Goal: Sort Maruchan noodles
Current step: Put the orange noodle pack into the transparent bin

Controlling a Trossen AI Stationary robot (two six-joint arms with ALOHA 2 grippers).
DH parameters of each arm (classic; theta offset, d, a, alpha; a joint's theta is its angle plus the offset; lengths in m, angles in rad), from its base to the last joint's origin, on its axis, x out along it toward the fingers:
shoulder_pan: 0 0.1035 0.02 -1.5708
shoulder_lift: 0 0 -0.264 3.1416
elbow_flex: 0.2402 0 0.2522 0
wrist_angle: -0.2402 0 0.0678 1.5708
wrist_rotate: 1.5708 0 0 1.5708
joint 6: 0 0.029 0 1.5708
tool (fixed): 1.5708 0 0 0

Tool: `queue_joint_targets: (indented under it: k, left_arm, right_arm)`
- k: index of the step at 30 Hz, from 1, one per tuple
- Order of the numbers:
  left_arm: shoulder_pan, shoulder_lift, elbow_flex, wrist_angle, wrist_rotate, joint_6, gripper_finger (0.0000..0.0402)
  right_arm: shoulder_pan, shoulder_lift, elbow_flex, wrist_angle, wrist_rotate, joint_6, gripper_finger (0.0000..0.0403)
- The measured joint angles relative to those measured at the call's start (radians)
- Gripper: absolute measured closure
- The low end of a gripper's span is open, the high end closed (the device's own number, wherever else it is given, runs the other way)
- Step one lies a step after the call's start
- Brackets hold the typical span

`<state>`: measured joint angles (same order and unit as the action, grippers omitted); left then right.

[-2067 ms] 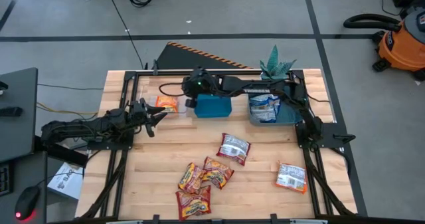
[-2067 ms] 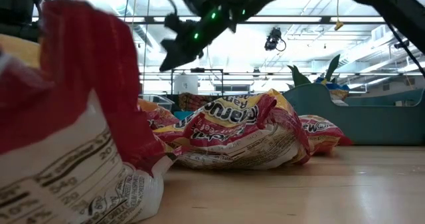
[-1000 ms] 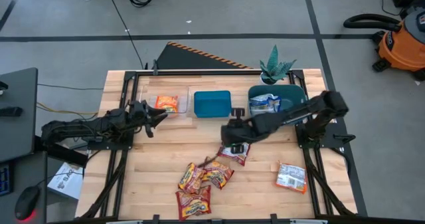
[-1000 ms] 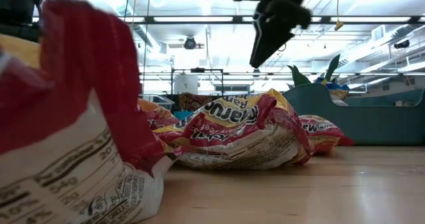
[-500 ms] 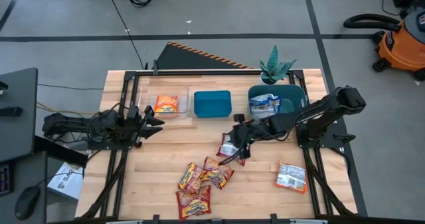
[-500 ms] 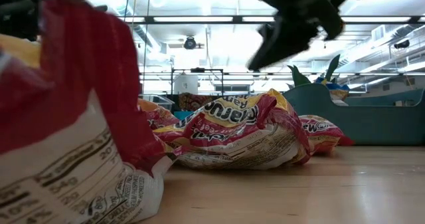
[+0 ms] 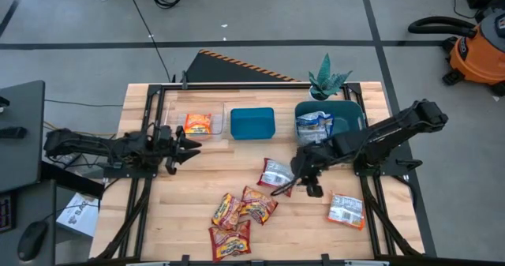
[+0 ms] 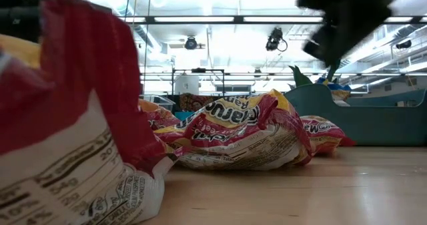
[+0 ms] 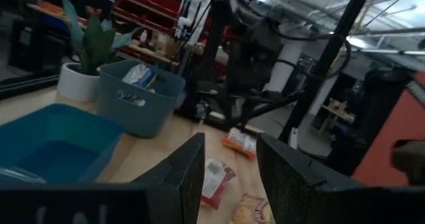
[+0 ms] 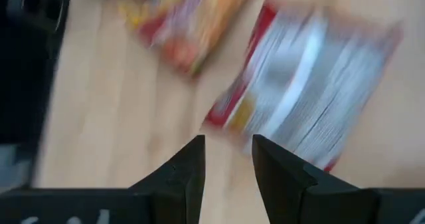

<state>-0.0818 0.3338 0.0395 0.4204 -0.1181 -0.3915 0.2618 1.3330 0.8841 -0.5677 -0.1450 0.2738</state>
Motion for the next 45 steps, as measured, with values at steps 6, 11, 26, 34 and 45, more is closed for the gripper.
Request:
queue_joint_targets:
  k: [6, 11, 26, 34, 45]
  left_arm:
    - [0.000, 0.007, 0.002, -0.004, -0.048, 0.064, 0.0260]
    - [0.000, 0.006, 0.002, -0.005, -0.102, 0.173, 0.0260]
    - [0.000, 0.006, 0.004, 0.110, -0.204, 0.552, 0.0260]
    - [0.000, 0.006, 0.004, 0.102, -0.204, 0.561, 0.0260]
    - [0.000, 0.007, 0.004, 0.089, -0.204, 0.534, 0.0260]
  right_arm:
    - [0.090, 0.063, 0.000, -0.133, 0.063, 0.160, 0.0273]
    - [0.151, 0.137, 0.000, -0.129, 0.032, 0.265, 0.0273]
    - [0.279, 0.210, 0.001, -0.379, 0.107, 0.734, 0.0273]
    - [0.277, 0.210, -0.072, -0.381, 0.023, 0.870, 0.0273]
    - [0.277, 0.210, -0.151, -0.282, -0.042, 0.904, 0.0283]
